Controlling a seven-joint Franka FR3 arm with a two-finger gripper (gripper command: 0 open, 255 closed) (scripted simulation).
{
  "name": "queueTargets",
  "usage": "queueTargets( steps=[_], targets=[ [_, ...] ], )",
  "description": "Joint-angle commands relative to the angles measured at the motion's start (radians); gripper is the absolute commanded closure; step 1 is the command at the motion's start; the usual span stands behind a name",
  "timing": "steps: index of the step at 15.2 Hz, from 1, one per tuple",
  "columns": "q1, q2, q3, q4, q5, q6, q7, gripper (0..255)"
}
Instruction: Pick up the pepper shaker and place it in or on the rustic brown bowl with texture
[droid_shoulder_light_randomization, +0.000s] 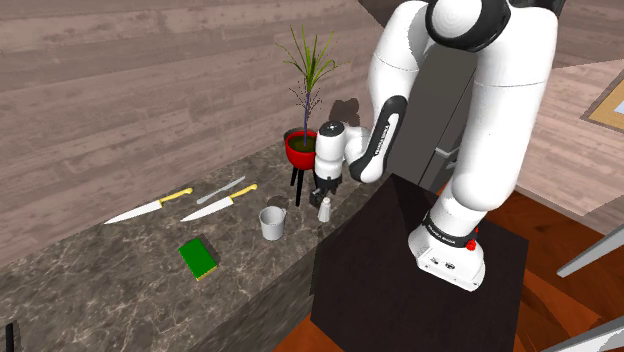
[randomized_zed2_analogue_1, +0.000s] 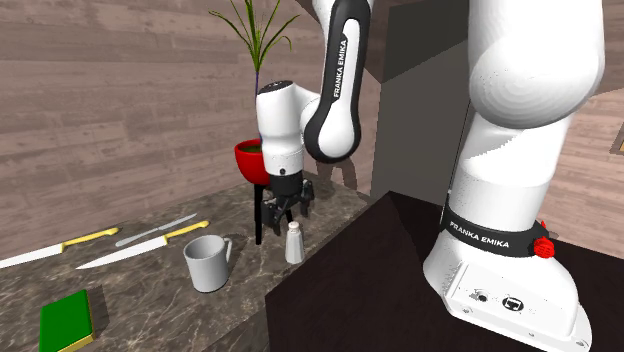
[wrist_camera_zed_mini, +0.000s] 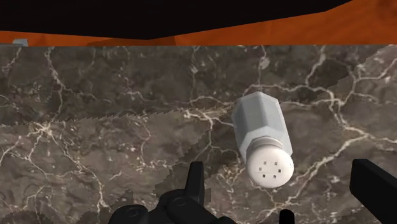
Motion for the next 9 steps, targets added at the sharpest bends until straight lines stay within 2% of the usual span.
queueTargets(
  steps=[1, 4, 9],
  targets=[
    [0.030, 0.041, -0.040, 0.019, -0.053, 0.024, 0.047, 0],
    [0.069, 0.091, -0.090, 0.044, -0.111, 0.055, 0.099, 0],
    [0.069, 0.091, -0.090, 0.044, -0.110, 0.055, 0.099, 0]
  ],
)
